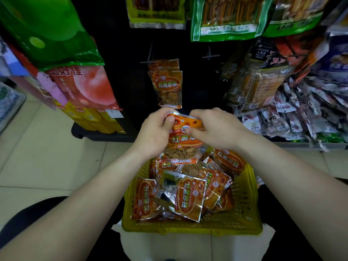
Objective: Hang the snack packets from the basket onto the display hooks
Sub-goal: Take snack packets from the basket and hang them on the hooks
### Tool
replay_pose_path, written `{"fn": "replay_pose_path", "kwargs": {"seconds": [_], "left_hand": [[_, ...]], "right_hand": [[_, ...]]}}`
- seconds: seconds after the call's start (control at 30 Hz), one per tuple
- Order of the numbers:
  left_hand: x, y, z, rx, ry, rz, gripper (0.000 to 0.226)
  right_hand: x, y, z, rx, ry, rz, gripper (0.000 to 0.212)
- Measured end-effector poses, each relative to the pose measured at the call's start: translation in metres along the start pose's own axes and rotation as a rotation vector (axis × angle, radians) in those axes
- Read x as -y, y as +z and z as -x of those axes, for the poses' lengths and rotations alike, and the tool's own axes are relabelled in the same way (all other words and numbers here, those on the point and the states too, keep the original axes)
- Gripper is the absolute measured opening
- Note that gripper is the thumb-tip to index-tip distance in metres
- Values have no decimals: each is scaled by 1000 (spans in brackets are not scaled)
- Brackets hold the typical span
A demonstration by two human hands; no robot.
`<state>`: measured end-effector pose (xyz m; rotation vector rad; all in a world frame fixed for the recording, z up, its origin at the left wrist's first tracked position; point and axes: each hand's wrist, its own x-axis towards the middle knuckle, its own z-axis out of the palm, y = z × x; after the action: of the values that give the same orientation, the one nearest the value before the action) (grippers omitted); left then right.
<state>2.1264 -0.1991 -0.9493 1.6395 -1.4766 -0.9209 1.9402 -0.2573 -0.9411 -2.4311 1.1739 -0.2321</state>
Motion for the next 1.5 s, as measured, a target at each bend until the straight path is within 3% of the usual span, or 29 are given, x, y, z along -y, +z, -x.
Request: {"fn": "replay_pose_path", "kwargs": {"seconds": [0.3,0.7,0.93,1.27,1.4,1.5], "left_hand": [[6,-4,-6,19,16,13,18],[66,-33,0,65,-130,-292,19],[93,-38,-20,139,-170,-460,21],[166,4,-105,122,-284,-389,6],[197,23,-139,107,-333,-346,25],[211,35,-164,121,-309,-449,41]], "right_hand": [[-2,-7,-3,-20,32,-10,15],[-26,-9,-17,-141,130,219,16],[-32,1,-90,-177,118,314,20],[-82,94,-231,-120,139,422,36],[-99,115,-287,-151,93,407,32],[-106,126,-311,-170,77,417,26]]}}
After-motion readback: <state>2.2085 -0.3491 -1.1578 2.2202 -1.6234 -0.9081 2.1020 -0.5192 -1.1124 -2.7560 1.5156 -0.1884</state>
